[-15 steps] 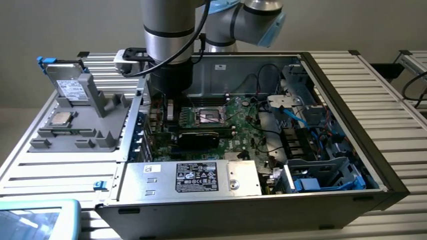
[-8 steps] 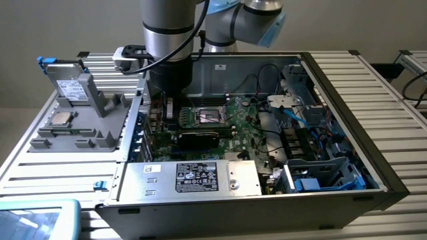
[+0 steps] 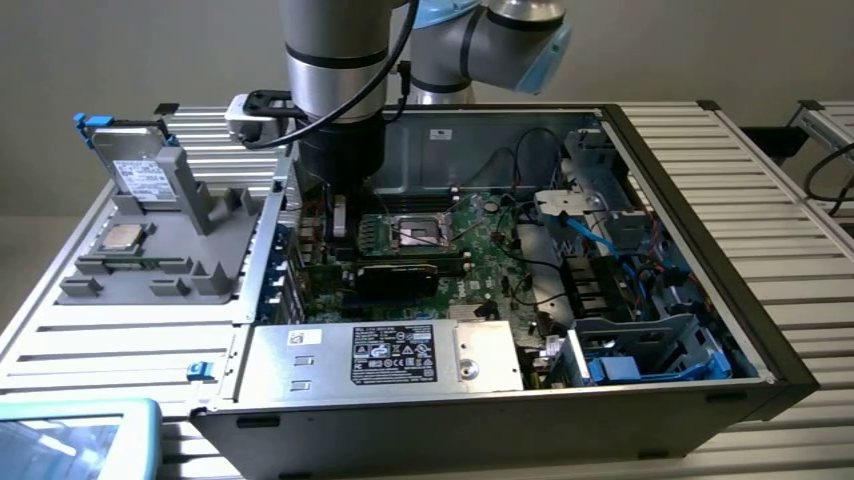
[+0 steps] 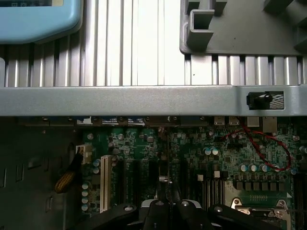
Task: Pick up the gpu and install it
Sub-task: 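Press down on the gpu until it lock into place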
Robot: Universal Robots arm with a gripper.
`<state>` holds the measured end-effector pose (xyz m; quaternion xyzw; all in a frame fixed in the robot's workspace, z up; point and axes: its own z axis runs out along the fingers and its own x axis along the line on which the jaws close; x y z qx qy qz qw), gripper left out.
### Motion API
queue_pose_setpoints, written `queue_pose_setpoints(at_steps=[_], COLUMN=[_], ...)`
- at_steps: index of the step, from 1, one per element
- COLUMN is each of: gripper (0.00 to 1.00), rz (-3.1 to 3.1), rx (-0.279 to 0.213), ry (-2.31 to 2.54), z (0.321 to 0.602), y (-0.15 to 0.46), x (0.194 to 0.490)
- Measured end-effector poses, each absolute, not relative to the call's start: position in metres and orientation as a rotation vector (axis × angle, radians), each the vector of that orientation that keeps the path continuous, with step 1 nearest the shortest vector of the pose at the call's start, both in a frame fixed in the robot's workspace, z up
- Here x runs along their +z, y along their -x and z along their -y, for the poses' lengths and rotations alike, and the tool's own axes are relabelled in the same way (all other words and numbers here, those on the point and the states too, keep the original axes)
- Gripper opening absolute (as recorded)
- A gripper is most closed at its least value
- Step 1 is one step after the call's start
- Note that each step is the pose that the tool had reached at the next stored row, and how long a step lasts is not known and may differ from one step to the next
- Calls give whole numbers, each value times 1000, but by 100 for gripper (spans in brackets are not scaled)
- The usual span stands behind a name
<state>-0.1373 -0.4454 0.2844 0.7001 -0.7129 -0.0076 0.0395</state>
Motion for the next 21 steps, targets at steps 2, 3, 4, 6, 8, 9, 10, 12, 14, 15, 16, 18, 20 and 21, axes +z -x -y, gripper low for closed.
queue_pose_setpoints(at_steps=[2,3,4,6,8,9,10,12,14,15,16,18,20,21], gripper=[12,12,12,12,12,12,12,12,12,12,12,12,12,12], rz=[2188,2188,2188,2189,2189,2189,2189,2189,2189,2189,2189,2189,2189,2189], rx=[-19,-19,-19,-20,-20,-20,-20,-20,-20,-20,-20,-20,-21,-21], ry=[-2149,-2149,-2149,-2149,-2149,-2149,-2149,-2149,-2149,-2149,-2149,-2149,-2150,-2150], z=[445,445,445,445,445,445,445,446,446,446,446,446,446,446], y=[137,137,137,137,137,137,137,137,137,137,137,137,137,137], x=[284,284,284,283,281,280,279,277,277,277,277,276,274,274])
